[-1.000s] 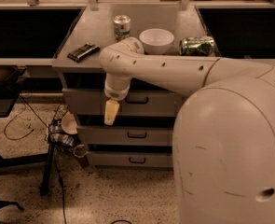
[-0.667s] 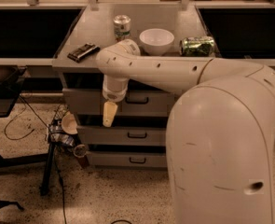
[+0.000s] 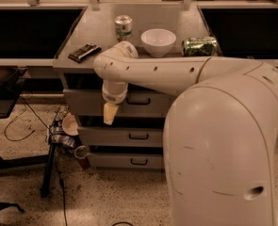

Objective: Open top drawer

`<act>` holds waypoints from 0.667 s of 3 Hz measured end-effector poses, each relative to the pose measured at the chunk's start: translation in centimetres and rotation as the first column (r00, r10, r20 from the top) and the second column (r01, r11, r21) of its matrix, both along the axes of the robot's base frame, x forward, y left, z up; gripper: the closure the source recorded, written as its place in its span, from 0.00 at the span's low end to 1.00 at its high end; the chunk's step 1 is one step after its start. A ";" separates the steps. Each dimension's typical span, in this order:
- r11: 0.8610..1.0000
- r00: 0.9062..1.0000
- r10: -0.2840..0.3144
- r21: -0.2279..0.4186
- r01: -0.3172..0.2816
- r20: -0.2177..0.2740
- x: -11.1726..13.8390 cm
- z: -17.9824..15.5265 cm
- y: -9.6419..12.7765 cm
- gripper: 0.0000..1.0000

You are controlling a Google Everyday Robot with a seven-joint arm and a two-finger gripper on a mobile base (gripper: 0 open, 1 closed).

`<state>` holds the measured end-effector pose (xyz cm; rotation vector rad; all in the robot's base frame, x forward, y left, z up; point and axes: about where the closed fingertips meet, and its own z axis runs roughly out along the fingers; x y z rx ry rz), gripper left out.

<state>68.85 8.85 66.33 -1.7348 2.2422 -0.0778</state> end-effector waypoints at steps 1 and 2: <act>1.000 1.000 -0.030 -0.004 0.030 0.001 -0.2 -0.2 -0.2 0.42; 0.999 1.000 -0.031 -0.005 0.031 -0.001 -0.4 0.3 -0.3 0.65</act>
Offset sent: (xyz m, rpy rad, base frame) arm -0.0150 -0.0086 -0.0032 -0.0046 0.0097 -0.0300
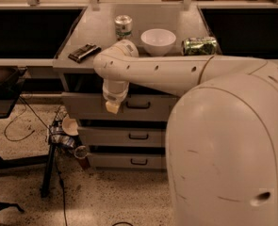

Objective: Open top drawer

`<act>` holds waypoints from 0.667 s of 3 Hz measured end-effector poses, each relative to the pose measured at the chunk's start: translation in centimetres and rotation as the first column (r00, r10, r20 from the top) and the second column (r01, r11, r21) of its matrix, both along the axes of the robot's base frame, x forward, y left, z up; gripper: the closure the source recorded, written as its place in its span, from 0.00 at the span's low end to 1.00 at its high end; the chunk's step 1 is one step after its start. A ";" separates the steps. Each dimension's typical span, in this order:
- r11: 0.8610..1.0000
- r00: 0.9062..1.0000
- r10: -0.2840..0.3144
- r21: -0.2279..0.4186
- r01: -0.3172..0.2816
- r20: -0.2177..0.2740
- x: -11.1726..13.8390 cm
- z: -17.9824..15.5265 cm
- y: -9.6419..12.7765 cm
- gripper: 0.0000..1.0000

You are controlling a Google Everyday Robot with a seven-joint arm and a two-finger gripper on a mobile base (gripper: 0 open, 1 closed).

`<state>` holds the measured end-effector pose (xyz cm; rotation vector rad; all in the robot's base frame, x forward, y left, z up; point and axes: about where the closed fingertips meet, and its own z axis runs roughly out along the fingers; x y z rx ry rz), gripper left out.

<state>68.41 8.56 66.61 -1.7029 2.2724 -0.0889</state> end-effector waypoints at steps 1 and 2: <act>1.000 1.000 0.000 0.000 0.000 0.000 0.0 0.9 0.0 0.88; 1.000 1.000 0.000 0.000 0.000 0.000 0.0 1.5 0.0 1.00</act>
Offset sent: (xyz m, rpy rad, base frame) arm -0.0711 -0.0038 0.0230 -0.0151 0.0898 0.2431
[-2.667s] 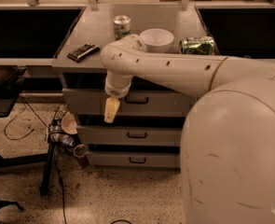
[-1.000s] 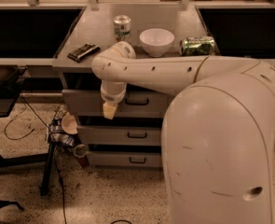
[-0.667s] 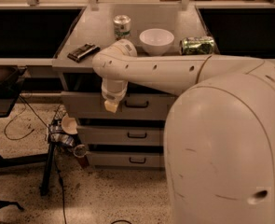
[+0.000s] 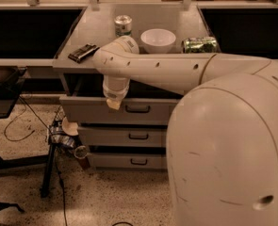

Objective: Open top drawer

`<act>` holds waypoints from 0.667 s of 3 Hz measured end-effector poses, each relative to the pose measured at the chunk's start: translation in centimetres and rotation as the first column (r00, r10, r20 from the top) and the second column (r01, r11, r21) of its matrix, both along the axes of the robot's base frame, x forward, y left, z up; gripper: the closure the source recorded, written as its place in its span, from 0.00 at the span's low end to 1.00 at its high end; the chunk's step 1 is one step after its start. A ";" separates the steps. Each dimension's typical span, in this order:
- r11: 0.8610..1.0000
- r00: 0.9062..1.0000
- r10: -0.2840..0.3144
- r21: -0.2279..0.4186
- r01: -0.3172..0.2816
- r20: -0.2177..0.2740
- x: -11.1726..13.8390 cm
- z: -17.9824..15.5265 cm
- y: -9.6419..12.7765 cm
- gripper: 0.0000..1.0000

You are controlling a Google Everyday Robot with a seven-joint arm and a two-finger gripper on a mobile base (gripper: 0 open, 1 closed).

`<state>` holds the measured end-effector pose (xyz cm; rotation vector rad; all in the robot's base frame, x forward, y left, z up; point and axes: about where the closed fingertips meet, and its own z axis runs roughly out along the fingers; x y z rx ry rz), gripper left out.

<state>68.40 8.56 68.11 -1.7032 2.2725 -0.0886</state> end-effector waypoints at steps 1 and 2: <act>1.000 1.000 0.019 0.000 -0.019 -0.022 -1.2 0.3 -0.3 1.00; 0.994 0.993 0.105 -0.013 -0.106 -0.058 -3.7 0.1 -0.1 1.00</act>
Offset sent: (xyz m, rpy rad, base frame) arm -0.1531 0.0011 -0.0022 -0.0771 0.2008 0.4745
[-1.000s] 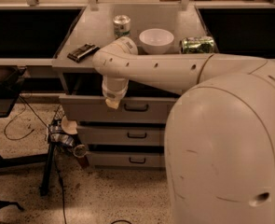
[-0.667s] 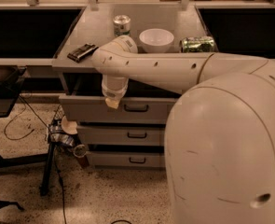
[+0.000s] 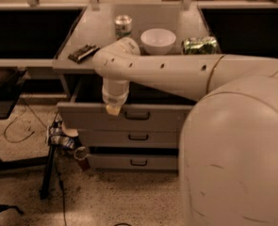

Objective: Open top drawer

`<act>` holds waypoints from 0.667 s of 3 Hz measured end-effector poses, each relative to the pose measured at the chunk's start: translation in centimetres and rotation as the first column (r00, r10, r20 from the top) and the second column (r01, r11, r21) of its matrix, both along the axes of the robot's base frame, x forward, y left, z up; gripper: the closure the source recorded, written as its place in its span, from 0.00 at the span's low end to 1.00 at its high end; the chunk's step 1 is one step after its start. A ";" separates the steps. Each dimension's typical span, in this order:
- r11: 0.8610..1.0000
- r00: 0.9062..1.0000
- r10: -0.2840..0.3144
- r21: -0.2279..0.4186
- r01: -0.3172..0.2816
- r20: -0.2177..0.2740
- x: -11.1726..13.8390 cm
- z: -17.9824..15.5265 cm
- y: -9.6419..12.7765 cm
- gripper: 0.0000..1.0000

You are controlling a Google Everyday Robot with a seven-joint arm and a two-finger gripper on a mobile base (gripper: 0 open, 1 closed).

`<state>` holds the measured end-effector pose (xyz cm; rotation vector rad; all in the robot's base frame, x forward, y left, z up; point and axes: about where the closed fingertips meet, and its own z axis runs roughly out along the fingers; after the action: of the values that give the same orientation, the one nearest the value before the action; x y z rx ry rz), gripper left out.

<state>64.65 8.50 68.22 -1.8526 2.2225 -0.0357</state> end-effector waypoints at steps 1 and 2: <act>1.000 1.000 0.000 0.000 0.000 0.000 0.1 0.2 0.0 1.00; 0.996 0.995 0.091 -0.015 -0.091 -0.039 -3.0 0.0 0.1 1.00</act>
Offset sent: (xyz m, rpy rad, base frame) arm -0.1757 -0.0041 -0.0042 -0.0896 0.2147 0.5185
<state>61.70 8.60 68.21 -1.9774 2.1660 -0.0015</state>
